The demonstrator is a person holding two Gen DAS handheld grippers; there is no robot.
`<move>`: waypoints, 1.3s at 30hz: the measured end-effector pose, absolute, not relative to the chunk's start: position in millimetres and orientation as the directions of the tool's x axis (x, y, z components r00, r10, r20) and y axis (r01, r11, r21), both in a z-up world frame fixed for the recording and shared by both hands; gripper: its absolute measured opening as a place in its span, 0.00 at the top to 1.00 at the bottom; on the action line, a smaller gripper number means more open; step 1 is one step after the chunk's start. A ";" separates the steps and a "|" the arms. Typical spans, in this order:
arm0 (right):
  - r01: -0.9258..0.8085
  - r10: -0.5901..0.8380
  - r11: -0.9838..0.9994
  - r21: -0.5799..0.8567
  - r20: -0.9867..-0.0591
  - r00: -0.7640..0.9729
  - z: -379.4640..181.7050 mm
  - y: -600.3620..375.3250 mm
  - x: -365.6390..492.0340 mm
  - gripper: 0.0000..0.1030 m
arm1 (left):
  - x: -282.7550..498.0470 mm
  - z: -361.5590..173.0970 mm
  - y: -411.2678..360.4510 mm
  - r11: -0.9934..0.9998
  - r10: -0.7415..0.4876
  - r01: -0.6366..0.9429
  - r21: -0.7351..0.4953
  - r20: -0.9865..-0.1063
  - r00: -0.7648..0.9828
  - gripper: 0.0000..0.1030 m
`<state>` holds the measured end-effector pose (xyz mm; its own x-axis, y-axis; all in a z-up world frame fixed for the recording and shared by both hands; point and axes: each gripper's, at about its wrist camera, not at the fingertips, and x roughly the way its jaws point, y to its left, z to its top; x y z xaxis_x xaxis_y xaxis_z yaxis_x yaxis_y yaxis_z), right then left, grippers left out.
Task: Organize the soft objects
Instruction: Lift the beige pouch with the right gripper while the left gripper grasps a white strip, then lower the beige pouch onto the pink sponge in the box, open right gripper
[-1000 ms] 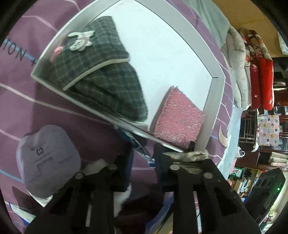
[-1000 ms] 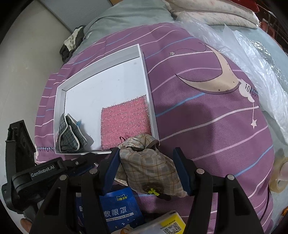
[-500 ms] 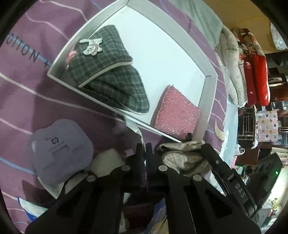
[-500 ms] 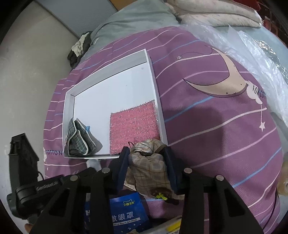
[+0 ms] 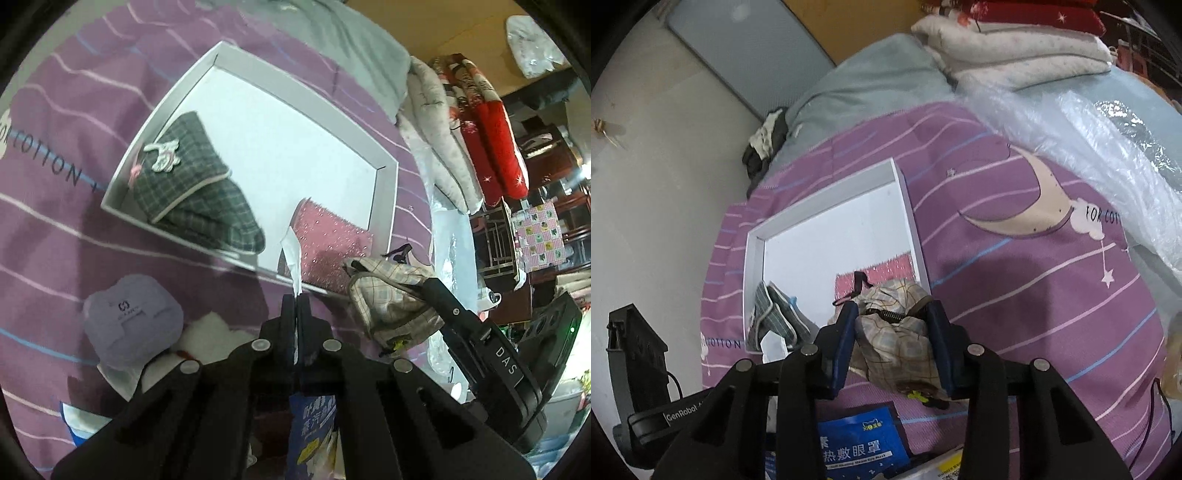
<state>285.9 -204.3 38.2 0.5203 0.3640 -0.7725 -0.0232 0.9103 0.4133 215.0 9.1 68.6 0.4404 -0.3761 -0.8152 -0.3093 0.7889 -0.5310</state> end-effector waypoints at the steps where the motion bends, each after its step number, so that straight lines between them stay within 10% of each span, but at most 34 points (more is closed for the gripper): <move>1: -0.025 0.366 0.910 0.415 -0.772 0.520 38.1 -203.3 286.6 0.63 | 215.5 68.5 9.6 0.792 -0.374 -0.303 -0.530 -0.814 0.445 0.98; 22: -0.118 0.470 0.869 0.481 -0.724 0.505 45.7 -176.3 284.3 0.63 | 230.0 68.5 0.5 0.906 -0.159 -0.267 -0.327 -0.850 0.502 0.98; 39: -0.205 0.480 0.876 0.437 -0.746 0.461 96.0 -137.9 336.5 0.63 | 236.6 71.0 49.3 0.851 -0.201 -0.230 -0.472 -0.698 0.687 0.98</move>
